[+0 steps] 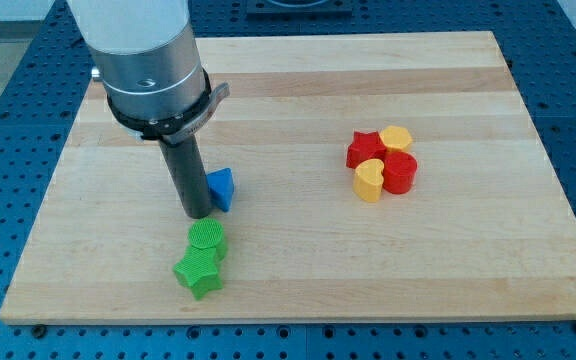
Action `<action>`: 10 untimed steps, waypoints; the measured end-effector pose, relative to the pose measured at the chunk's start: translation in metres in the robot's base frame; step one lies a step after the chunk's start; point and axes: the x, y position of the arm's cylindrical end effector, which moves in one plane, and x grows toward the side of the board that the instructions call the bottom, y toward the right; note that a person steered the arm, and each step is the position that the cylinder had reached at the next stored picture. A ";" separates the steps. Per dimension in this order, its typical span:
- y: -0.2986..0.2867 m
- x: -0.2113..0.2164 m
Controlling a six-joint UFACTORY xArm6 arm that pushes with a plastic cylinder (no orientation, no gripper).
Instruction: Slide blue cube and blue triangle closer to the green circle
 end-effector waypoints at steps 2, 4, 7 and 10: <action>-0.077 -0.008; -0.043 -0.035; -0.012 -0.051; 0.014 -0.088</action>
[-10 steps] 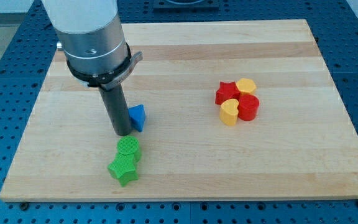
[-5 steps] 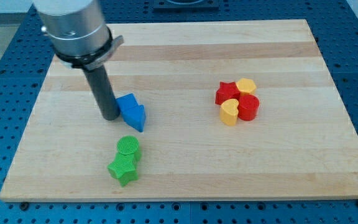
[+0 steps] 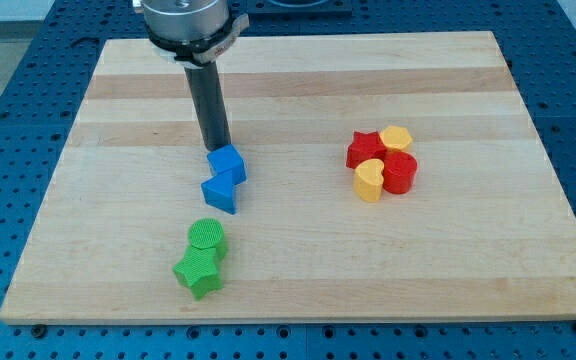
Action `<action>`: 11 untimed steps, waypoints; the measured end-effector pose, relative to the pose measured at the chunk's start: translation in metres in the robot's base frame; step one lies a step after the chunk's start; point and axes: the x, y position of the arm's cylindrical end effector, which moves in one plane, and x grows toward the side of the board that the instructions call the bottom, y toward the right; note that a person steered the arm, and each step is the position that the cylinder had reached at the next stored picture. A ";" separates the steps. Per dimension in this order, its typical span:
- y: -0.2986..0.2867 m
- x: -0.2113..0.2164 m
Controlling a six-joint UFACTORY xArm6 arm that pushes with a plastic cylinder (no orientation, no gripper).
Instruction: Slide blue cube and blue triangle closer to the green circle
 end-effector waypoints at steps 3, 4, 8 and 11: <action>0.000 0.079; 0.000 0.087; 0.016 0.049; 0.015 0.098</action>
